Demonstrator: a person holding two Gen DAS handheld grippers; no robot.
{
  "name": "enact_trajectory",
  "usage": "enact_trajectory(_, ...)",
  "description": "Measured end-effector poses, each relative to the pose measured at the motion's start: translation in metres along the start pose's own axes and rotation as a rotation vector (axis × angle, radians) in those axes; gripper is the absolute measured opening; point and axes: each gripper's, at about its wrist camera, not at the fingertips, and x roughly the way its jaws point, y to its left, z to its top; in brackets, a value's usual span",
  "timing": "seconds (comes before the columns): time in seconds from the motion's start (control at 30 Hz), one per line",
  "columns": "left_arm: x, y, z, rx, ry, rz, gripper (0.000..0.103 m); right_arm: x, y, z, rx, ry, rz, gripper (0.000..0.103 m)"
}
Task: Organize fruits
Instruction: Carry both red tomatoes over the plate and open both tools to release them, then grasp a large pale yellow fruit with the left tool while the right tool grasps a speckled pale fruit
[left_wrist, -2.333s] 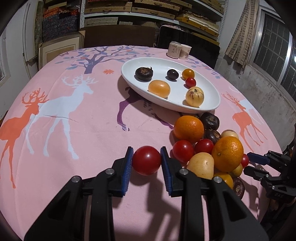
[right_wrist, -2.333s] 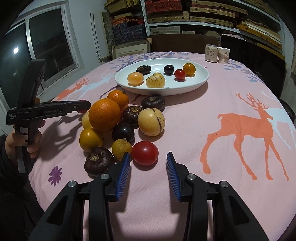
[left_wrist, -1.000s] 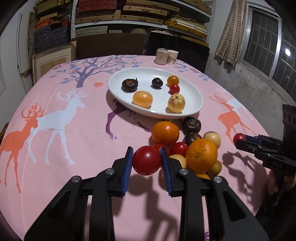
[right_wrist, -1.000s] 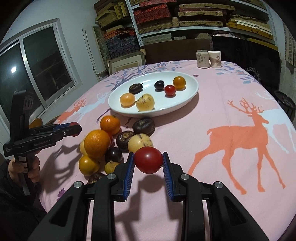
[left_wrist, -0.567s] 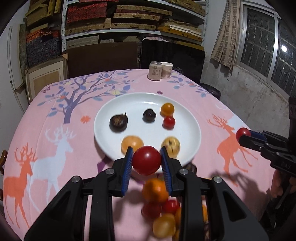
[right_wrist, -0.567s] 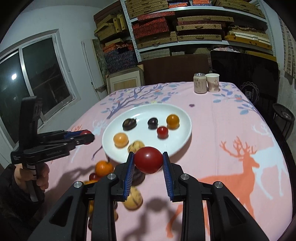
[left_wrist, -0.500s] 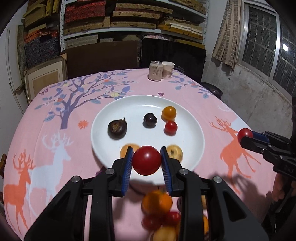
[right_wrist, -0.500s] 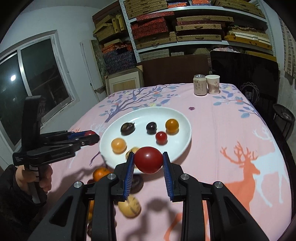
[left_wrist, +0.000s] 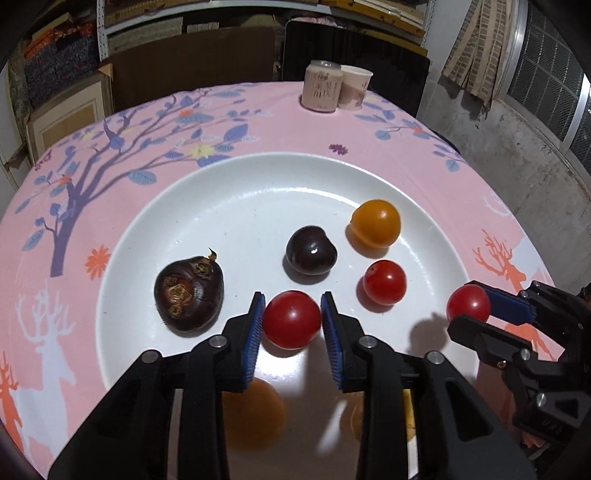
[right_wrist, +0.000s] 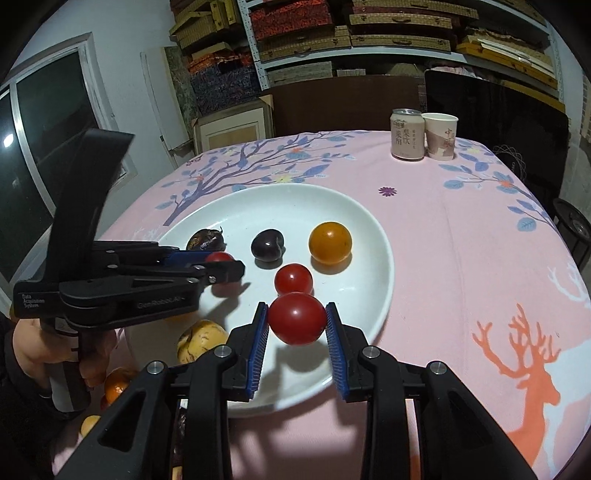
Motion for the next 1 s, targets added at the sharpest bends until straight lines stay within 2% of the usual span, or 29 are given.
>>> enact_trajectory(0.03,-0.002,0.002,0.000,-0.012,-0.011,-0.003,0.054,-0.001,0.002,0.000,-0.007,-0.008,0.010,0.039)
enact_trajectory(0.1,-0.011,0.007,0.000,-0.039,-0.052,0.005,0.068,-0.006,0.004,0.000,-0.015,-0.034,0.005,0.043)
enact_trajectory(0.23,-0.034,0.017,-0.006,-0.079,-0.077,-0.007,0.069,-0.016,0.001,-0.003,0.015,-0.048,0.018,0.043)
enact_trajectory(0.37,-0.061,0.024,-0.025,-0.094,-0.088,-0.020,0.069,-0.031,0.002,-0.012,0.035,-0.049,0.037,0.043)
enact_trajectory(0.67,-0.117,0.025,-0.110,-0.055,-0.107,-0.012,0.070,-0.075,0.033,-0.058,-0.001,-0.027,0.084,0.043)
enact_trajectory(0.87,-0.132,0.011,-0.165,0.016,-0.098,0.004,0.070,-0.087,0.049,-0.096,-0.016,0.001,0.090,0.043)
enact_trajectory(1.0,-0.141,0.009,-0.185,0.008,-0.116,-0.012,0.070,-0.087,0.041,-0.111,0.037,0.005,0.084,0.043)
